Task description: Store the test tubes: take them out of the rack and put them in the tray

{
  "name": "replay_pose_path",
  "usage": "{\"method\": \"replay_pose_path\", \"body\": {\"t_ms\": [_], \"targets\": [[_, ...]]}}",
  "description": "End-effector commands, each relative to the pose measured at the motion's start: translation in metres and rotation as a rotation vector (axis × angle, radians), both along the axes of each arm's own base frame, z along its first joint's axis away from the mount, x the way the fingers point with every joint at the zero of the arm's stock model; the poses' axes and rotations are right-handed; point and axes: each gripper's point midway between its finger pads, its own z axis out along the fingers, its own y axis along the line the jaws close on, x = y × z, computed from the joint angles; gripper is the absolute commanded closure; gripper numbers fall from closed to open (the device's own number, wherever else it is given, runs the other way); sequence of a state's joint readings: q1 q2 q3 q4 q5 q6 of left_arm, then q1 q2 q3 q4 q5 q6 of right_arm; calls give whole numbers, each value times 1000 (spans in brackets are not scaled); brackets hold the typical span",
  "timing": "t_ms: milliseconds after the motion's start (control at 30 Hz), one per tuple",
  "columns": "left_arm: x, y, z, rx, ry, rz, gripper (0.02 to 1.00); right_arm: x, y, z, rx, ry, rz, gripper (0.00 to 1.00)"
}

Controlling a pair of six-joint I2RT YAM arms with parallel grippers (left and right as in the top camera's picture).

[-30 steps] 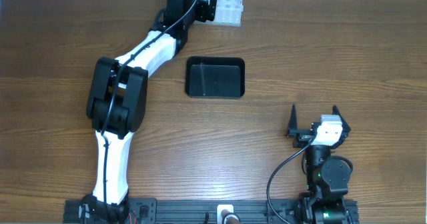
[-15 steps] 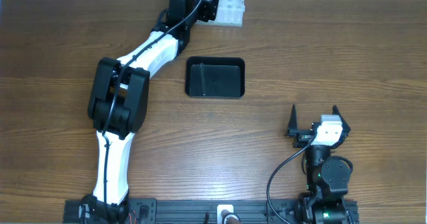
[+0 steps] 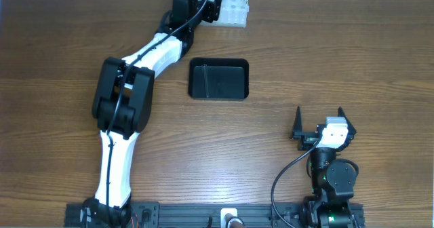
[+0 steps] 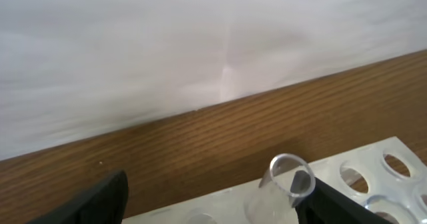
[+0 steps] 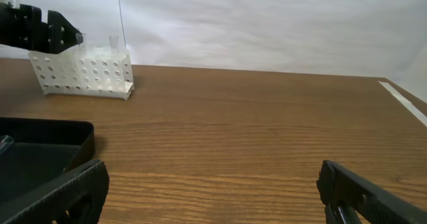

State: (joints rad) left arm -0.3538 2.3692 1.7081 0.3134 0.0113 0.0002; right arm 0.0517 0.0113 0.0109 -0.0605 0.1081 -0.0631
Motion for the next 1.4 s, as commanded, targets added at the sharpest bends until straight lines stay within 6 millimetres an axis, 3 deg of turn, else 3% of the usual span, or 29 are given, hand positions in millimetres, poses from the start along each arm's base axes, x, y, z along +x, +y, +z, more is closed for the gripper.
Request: {"method": "replay_pose_path", "body": {"t_ms": [33,200,500,1400], "targets": [[10,-4,-3,-6,-16,-19,277,0,-2,-2,2,3,-11,9],[11,-4,-2,-7,-19,-19,340,0,-2,-2,2,3,-11,7],[11,-4,-2,-7,-19,-19,562,0,-2,-2,2,3,-11,7],[9,-10,1,-20,-27,-48,879,0,-2,-2,2,3,-11,9]]}}
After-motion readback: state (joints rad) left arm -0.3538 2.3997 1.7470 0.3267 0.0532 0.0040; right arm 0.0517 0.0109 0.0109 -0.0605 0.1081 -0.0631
